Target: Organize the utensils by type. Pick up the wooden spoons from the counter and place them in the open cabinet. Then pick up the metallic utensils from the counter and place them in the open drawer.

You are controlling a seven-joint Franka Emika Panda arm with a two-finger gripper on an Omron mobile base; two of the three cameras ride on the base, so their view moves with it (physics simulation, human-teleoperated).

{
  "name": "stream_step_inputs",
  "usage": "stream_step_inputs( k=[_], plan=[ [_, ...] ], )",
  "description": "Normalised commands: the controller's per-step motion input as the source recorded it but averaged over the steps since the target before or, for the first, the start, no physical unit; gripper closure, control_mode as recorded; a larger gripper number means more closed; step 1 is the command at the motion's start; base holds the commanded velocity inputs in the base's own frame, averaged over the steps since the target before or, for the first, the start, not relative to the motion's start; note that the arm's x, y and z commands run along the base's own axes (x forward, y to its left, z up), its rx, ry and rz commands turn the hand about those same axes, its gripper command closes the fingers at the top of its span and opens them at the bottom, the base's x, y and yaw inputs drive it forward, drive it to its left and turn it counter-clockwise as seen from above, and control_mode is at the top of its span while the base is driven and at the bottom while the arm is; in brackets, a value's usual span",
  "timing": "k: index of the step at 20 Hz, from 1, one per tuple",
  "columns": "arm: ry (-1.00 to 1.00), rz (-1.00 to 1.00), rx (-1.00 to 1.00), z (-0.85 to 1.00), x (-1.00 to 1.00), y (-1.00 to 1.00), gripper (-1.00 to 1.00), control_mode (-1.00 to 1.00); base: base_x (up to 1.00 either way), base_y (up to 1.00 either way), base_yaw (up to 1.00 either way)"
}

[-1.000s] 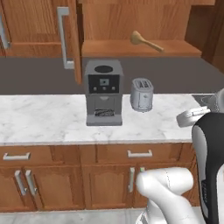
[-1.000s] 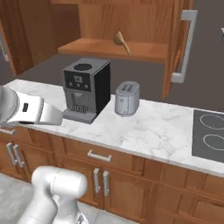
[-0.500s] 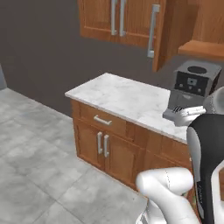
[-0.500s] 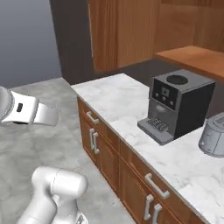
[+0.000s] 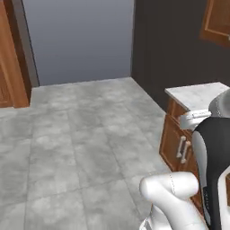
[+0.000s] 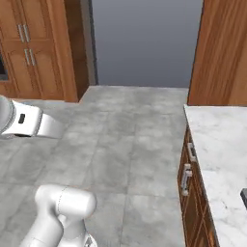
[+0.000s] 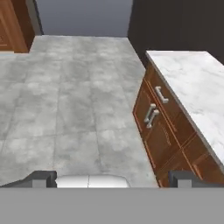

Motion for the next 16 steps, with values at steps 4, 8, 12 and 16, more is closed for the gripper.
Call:
stream_step_inputs(
  k=[4,8,12,16],
  plan=[
    [0.0,0.0,0.0,0.0,0.0,0.0,-1.0,1.0,0.03,0.0,1.0],
    [0.0,0.0,0.0,0.0,0.0,0.0,-1.0,1.0,0.0,0.0,1.0],
    [0.0,0.0,0.0,0.0,0.0,0.0,-1.0,1.0,0.07,0.0,0.96],
    [0.0,0.0,0.0,0.0,0.0,0.0,-1.0,1.0,0.21,0.0,0.84]
  ],
)
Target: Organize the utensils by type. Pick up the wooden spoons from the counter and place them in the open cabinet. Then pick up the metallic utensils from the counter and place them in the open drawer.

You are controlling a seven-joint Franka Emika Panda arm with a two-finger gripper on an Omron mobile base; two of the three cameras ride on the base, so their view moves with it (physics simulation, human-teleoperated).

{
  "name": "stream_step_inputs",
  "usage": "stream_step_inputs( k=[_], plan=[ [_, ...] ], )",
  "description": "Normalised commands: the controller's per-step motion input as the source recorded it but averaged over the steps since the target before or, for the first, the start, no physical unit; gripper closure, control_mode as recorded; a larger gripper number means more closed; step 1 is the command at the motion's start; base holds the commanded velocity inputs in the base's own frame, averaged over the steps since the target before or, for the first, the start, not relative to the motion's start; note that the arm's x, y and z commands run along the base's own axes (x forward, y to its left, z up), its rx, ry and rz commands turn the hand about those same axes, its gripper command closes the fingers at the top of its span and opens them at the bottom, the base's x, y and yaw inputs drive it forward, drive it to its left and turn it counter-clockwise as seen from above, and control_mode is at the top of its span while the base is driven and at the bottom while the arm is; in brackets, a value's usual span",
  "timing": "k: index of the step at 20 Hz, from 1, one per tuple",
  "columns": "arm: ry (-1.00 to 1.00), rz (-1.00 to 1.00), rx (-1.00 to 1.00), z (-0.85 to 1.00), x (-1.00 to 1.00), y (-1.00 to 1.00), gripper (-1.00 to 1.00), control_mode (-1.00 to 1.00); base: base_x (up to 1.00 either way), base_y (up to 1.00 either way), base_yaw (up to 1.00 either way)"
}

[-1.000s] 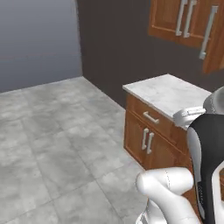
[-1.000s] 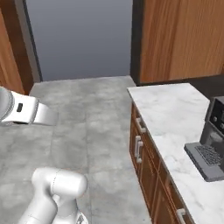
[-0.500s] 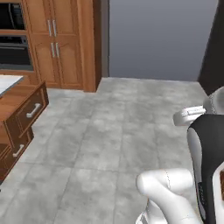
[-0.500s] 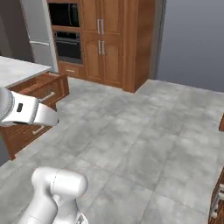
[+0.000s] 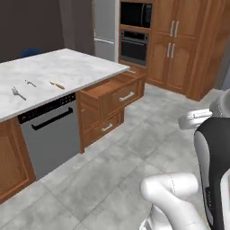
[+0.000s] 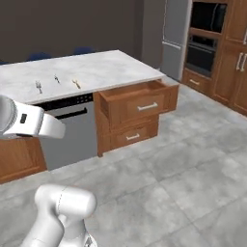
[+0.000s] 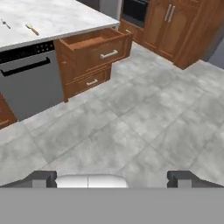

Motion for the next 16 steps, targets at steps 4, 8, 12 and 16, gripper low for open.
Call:
stream_step_inputs(
  k=[4,8,12,16],
  plan=[
    [0.0,0.0,0.0,0.0,0.0,0.0,-1.0,1.0,0.25,0.0,0.59],
    [0.0,0.0,0.0,0.0,0.0,0.0,-1.0,1.0,0.38,0.0,0.35],
    [0.0,0.0,0.0,0.0,0.0,0.0,-1.0,1.0,0.56,0.14,0.32],
    [0.0,0.0,0.0,0.0,0.0,0.0,-1.0,1.0,0.7,0.22,0.4]
  ],
)
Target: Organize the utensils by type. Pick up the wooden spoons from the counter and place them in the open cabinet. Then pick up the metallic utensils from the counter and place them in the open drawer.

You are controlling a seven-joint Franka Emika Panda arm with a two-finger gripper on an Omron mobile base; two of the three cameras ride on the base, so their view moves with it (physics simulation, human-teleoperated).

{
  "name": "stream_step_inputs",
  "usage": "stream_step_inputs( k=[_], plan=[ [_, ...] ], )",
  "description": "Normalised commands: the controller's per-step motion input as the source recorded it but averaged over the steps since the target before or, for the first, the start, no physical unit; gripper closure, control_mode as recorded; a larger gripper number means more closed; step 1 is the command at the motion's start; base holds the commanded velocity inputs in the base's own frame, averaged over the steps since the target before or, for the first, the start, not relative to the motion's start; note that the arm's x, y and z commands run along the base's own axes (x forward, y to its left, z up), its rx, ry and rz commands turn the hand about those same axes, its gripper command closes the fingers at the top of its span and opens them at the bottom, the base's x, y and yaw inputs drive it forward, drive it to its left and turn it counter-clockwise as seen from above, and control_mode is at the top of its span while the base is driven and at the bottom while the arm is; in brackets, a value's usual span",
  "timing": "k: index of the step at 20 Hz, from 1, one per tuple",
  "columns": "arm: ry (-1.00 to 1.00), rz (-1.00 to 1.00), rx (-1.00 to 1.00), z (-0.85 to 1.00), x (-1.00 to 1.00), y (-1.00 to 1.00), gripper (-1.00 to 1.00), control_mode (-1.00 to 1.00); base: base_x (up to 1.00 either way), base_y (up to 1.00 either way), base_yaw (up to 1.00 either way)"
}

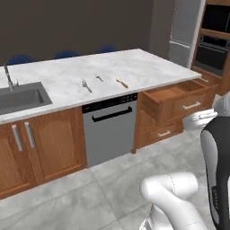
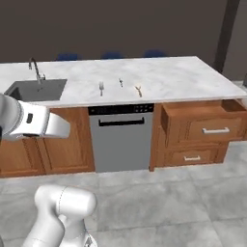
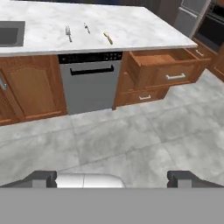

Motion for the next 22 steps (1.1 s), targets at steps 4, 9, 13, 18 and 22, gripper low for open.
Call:
stream_step_inputs(
  k=[4,9,13,18,22],
  plan=[
    [0.0,0.0,0.0,0.0,0.0,0.0,-1.0,1.0,0.84,0.0,0.46],
    [0.0,0.0,0.0,0.0,0.0,0.0,-1.0,1.0,0.93,-0.21,0.34],
    [0.0,0.0,0.0,0.0,0.0,0.0,-1.0,1.0,0.73,-0.38,0.2],
    [0.0,0.0,0.0,0.0,0.0,0.0,-1.0,1.0,0.55,-0.53,0.11],
    [0.0,0.0,0.0,0.0,0.0,0.0,-1.0,1.0,0.52,-0.56,0.06]
  ],
)
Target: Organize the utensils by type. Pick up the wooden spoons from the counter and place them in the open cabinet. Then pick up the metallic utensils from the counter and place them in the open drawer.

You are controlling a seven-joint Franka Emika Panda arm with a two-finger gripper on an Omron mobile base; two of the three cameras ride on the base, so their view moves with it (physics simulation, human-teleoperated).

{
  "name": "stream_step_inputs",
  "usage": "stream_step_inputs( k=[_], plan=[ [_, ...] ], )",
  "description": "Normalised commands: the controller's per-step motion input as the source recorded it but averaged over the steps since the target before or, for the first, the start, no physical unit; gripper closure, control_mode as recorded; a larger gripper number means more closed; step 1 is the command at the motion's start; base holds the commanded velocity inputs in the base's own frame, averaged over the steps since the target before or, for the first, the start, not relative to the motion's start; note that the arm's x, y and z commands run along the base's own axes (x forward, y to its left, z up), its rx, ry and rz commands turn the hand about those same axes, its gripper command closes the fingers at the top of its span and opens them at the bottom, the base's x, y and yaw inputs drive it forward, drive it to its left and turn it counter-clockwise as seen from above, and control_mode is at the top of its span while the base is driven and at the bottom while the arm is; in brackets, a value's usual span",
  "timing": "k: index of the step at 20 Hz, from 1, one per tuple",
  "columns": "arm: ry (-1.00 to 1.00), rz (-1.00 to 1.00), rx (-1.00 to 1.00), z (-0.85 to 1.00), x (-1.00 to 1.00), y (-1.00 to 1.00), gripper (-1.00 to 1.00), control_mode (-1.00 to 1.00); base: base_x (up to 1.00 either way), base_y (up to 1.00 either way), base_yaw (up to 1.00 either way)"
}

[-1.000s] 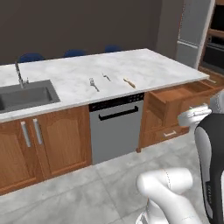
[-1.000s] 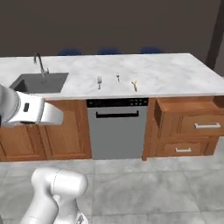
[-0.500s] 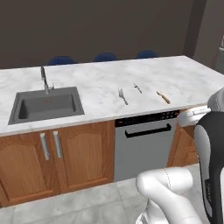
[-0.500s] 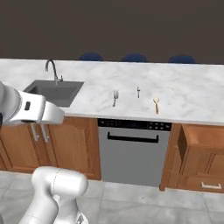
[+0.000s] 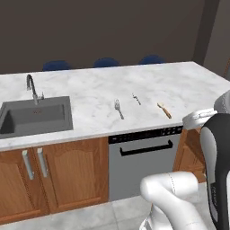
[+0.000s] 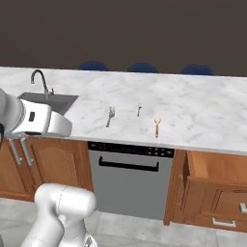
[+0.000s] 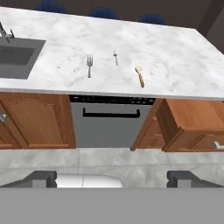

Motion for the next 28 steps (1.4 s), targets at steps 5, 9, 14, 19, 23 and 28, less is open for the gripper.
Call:
stream_step_inputs(
  k=[5,9,14,19,23,28],
  plan=[
    [0.0,0.0,0.0,0.0,0.0,0.0,-1.0,1.0,0.47,-0.58,0.04],
    [0.0,0.0,0.0,0.0,0.0,0.0,-1.0,1.0,0.51,-0.47,0.05],
    [0.0,0.0,0.0,0.0,0.0,0.0,-1.0,1.0,0.5,-0.36,0.05],
    [0.0,0.0,0.0,0.0,0.0,0.0,-1.0,1.0,0.46,-0.19,0.05],
    [0.0,0.0,0.0,0.0,0.0,0.0,-1.0,1.0,0.44,-0.08,0.1],
    [0.0,0.0,0.0,0.0,0.0,0.0,-1.0,1.0,0.33,-0.11,0.08]
  ],
)
